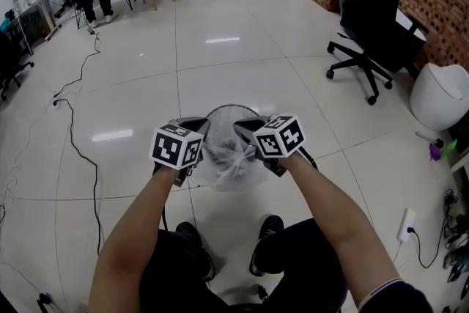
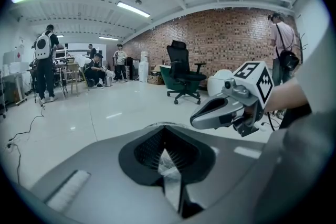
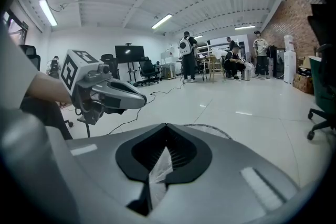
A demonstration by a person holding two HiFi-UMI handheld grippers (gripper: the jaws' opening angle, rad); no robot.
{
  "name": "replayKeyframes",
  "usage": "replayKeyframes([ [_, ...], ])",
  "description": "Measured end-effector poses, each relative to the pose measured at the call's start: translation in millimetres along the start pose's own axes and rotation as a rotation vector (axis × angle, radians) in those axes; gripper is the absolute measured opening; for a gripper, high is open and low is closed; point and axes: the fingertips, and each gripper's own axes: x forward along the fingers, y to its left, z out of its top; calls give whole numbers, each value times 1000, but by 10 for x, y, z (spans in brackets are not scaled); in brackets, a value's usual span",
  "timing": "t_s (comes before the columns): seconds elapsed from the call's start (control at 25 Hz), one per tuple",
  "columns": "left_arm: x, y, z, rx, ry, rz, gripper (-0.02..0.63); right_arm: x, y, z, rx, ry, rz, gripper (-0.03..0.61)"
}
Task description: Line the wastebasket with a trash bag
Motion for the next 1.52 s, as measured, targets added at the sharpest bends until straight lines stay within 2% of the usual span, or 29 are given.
replayKeyframes([
  [0.2, 92, 82, -100, 10, 15, -24, 11, 354, -28, -112, 1, 60, 16, 2],
  [0.36, 193, 239, -160, -13, 19, -11, 11, 544, -118, -255, 23, 103, 24, 2],
  [0.8, 368, 456, -319, -56, 43, 0, 11, 1004, -273, -328, 49, 144, 39, 2],
  [1.52, 621, 770, -417, -111, 45, 9, 11, 1591, -617, -717, 93, 258, 53, 2],
])
